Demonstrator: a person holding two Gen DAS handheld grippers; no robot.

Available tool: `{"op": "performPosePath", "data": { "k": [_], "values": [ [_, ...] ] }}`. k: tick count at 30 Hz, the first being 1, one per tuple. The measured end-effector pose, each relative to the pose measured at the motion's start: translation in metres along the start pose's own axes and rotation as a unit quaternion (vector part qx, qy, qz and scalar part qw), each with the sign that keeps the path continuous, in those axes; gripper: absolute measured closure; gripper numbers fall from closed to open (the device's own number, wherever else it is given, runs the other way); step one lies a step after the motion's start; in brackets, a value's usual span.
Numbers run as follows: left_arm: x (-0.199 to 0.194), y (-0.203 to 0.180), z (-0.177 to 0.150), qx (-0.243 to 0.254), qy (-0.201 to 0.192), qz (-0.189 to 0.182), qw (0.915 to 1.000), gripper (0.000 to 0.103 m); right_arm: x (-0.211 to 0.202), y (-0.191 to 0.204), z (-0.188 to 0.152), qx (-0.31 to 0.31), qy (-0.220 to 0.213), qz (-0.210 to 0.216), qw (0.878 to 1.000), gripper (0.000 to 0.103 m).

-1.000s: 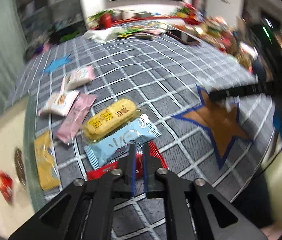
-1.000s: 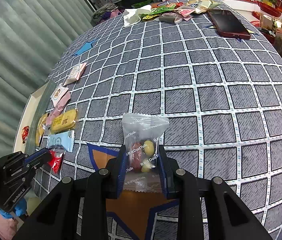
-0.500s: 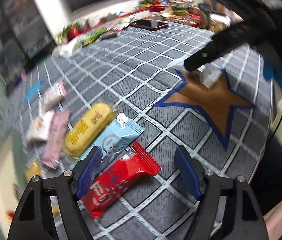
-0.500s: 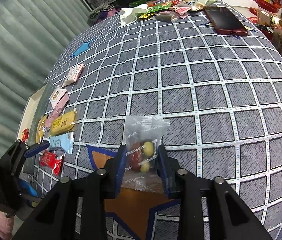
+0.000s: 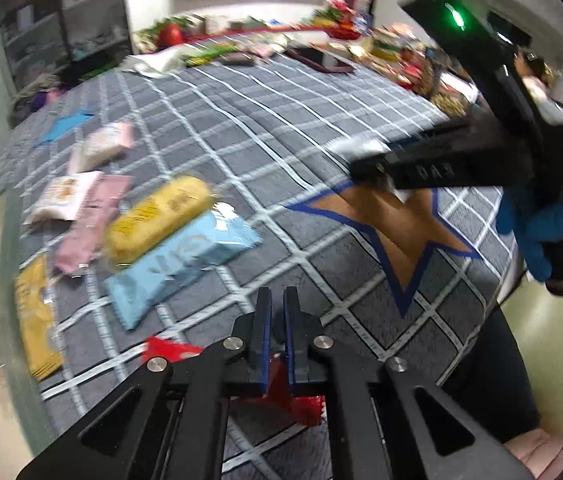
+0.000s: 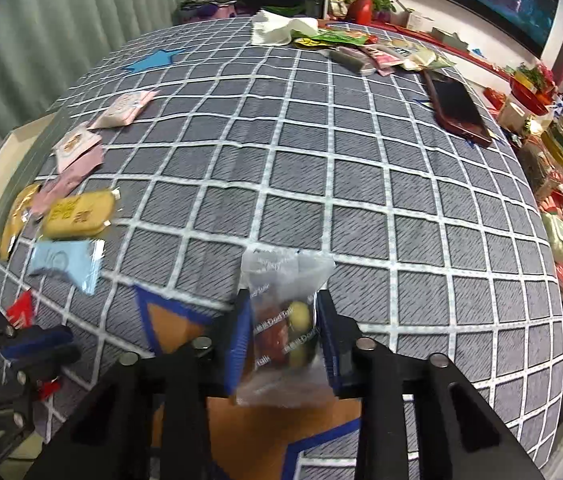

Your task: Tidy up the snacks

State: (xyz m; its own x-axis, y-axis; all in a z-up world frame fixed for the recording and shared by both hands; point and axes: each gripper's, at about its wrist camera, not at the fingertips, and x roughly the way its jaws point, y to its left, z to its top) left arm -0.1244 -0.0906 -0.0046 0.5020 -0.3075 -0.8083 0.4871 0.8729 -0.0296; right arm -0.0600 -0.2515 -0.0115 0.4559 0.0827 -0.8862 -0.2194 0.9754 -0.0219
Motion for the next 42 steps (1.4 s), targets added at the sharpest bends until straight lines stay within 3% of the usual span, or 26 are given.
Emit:
{"op": "performPosePath", "data": {
  "k": [2, 3, 5, 6, 7, 8, 10, 13, 14, 17, 19, 22, 24, 26, 29, 31, 37, 39, 42],
  "values": [
    [-0.015, 0.007, 0.002, -0.008, -0.022, 0.017, 0.9996, 0.095, -0.001, -0.002, -0.003, -0.001, -0.001, 0.003, 1.0, 0.071],
    [-0.023, 0.011, 0.0, -0.008, -0.029, 0.014, 0.9995, 0.087, -0.002, -0.003, -0.004, -0.002, -0.001, 0.004, 1.0, 0.071],
    [-0.041, 0.016, -0.004, 0.004, -0.049, 0.017, 0.9986, 0.051, -0.002, -0.004, -0.004, -0.004, 0.0, 0.005, 1.0, 0.071],
    [-0.048, 0.015, -0.006, 0.016, -0.061, 0.024, 0.9977, 0.022, -0.002, -0.003, -0.004, -0.004, 0.0, 0.005, 1.0, 0.071],
    [-0.055, 0.014, -0.01, 0.033, -0.077, 0.031, 0.996, 0.018, -0.002, -0.003, -0.004, -0.003, 0.0, 0.004, 1.0, 0.071],
    [-0.062, 0.01, -0.015, 0.063, -0.093, 0.036, 0.9929, 0.018, -0.002, -0.003, -0.004, -0.004, -0.001, 0.005, 1.0, 0.071],
    [-0.063, -0.001, -0.023, 0.142, -0.089, 0.056, 0.9842, 0.018, -0.002, -0.003, -0.004, -0.006, -0.002, 0.006, 1.0, 0.071],
    [-0.048, -0.022, -0.037, 0.26, -0.057, 0.082, 0.9605, 0.018, -0.003, -0.002, -0.005, -0.007, -0.004, 0.007, 1.0, 0.071],
    [-0.039, -0.031, -0.042, 0.304, -0.049, 0.088, 0.9473, 0.017, -0.002, -0.002, -0.004, -0.007, -0.004, 0.008, 1.0, 0.071],
    [-0.022, -0.043, -0.047, 0.364, -0.036, 0.088, 0.9267, 0.018, -0.003, -0.002, -0.005, -0.008, -0.005, 0.009, 1.0, 0.071],
    [-0.018, -0.04, -0.041, 0.356, -0.041, 0.068, 0.9312, 0.018, -0.002, -0.002, -0.004, -0.007, -0.004, 0.009, 1.0, 0.071],
    [-0.006, -0.02, -0.019, 0.242, 0.007, 0.011, 0.9701, 0.023, -0.002, -0.003, -0.004, -0.006, -0.004, 0.01, 1.0, 0.071],
    [-0.001, -0.005, -0.015, 0.17, 0.028, -0.032, 0.9845, 0.03, -0.002, -0.002, -0.005, -0.007, -0.005, 0.01, 1.0, 0.071],
    [0.0, 0.005, -0.016, 0.131, 0.037, -0.051, 0.9894, 0.032, -0.003, -0.001, -0.005, -0.004, -0.004, 0.009, 1.0, 0.071],
    [-0.005, 0.005, -0.021, 0.142, 0.03, -0.038, 0.9887, 0.032, -0.002, -0.001, -0.005, -0.007, -0.004, 0.009, 1.0, 0.071],
    [-0.008, -0.002, -0.025, 0.178, 0.019, -0.02, 0.9836, 0.031, -0.001, -0.001, -0.004, -0.012, -0.002, 0.008, 1.0, 0.071],
    [-0.013, -0.006, -0.028, 0.21, 0.032, -0.006, 0.9771, 0.029, -0.001, -0.002, -0.004, -0.013, -0.004, 0.01, 1.0, 0.07],
    [-0.019, -0.008, -0.036, 0.237, 0.017, 0.013, 0.9712, 0.025, -0.001, -0.003, -0.004, -0.014, -0.004, 0.01, 1.0, 0.07],
    [-0.028, -0.01, -0.047, 0.269, 0.009, 0.011, 0.963, 0.024, -0.001, -0.002, -0.004, -0.014, -0.002, 0.009, 1.0, 0.07]
  ]
}}
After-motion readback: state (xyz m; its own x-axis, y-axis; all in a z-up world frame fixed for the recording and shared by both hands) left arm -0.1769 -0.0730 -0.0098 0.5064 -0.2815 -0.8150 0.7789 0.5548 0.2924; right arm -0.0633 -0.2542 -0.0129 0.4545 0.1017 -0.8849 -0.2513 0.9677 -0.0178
